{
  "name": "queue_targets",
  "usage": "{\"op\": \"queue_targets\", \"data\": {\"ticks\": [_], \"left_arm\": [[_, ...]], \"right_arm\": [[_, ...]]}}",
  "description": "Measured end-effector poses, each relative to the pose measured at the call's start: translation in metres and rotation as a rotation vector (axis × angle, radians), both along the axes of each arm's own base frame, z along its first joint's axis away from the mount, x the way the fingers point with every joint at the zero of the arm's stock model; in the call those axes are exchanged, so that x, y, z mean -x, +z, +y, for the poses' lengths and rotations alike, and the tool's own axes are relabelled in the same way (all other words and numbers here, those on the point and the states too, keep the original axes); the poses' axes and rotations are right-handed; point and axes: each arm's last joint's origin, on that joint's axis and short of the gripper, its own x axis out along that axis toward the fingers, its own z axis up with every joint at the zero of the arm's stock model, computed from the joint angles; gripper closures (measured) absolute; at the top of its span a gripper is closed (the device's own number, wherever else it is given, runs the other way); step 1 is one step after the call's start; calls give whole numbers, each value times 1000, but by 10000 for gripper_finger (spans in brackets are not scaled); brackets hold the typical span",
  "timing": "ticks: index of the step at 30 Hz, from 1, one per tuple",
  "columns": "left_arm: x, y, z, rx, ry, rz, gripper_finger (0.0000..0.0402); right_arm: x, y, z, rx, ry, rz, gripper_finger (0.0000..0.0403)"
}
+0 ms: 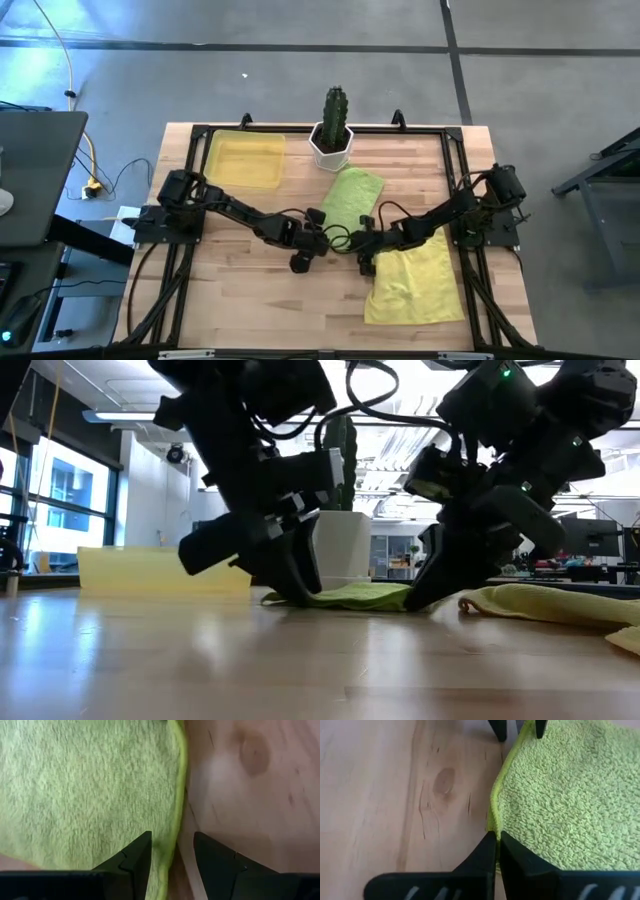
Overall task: Roll microfiber towels into tight, uniform cylinder then place into a basket
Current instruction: Roll the green microfiber towel
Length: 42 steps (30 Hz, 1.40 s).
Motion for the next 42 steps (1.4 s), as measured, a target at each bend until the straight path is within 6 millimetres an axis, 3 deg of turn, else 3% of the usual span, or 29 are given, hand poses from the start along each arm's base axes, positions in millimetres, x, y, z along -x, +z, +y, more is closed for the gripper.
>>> {"op": "queue_targets", "data": {"ticks": [11, 18, 22, 28, 33, 42], "left_arm": [[2, -2, 20, 90, 30, 51, 283], [4, -6, 20, 262, 89, 68, 354], [5, -7, 16, 424, 226, 65, 394], [5, -7, 1, 678, 402, 80, 388], [-1, -5, -8, 833, 395, 60, 395], [-5, -3, -11, 911, 378, 39, 398]], "right_arm": [[0, 0, 1, -34, -6, 2, 402], [0, 0, 1, -36, -3, 1, 403], [0, 1, 1, -40, -5, -1, 403], [-1, 2, 5, -164, 23, 8, 403], [-2, 4, 9, -333, 57, 26, 403], [-2, 13, 13, -510, 80, 36, 403]]}}
